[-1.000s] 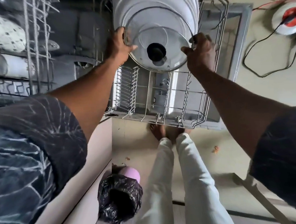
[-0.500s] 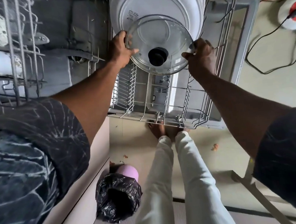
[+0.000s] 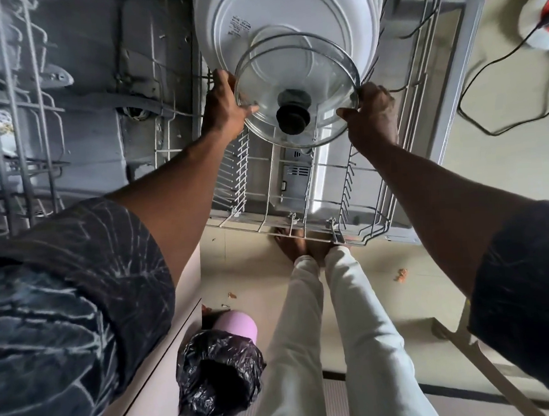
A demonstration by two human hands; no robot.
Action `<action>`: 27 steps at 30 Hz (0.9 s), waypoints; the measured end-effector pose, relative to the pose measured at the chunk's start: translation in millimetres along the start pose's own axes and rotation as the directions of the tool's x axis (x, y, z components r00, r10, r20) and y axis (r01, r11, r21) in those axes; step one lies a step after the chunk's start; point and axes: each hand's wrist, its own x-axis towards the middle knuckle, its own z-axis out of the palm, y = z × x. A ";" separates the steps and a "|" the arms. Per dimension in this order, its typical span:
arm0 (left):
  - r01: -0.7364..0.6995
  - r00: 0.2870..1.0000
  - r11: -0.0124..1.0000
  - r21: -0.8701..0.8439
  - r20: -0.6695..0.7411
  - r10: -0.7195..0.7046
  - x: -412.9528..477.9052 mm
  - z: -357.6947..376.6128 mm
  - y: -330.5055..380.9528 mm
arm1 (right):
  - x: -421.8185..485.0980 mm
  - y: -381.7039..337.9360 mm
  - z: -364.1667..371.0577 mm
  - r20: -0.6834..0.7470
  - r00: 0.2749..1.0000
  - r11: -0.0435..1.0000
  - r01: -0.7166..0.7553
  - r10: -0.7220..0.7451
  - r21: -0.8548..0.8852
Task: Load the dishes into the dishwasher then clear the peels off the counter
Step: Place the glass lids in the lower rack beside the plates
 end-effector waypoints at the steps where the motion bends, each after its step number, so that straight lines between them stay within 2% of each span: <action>1: 0.002 1.000 1.000 0.001 0.002 -0.002 0.4 1.1 -0.9 | 0.3 0.9 0.9 0.006 1.000 1.000 -0.001 0.001 -0.002; 11: 0.027 0.999 0.999 0.024 0.035 -0.028 0.5 8.4 -4.0 | 0.1 10.1 5.8 0.043 0.997 0.998 -0.060 0.059 0.028; 21: 0.054 0.999 0.997 0.062 -0.001 -0.054 -14.1 7.4 7.0 | -6.6 3.6 -6.3 0.110 0.986 0.991 -0.122 0.127 -0.051; 27: 0.056 0.995 0.980 0.189 -0.088 -0.040 -39.4 13.7 12.6 | -27.2 -5.0 -20.6 0.125 0.992 0.976 0.007 0.021 -0.217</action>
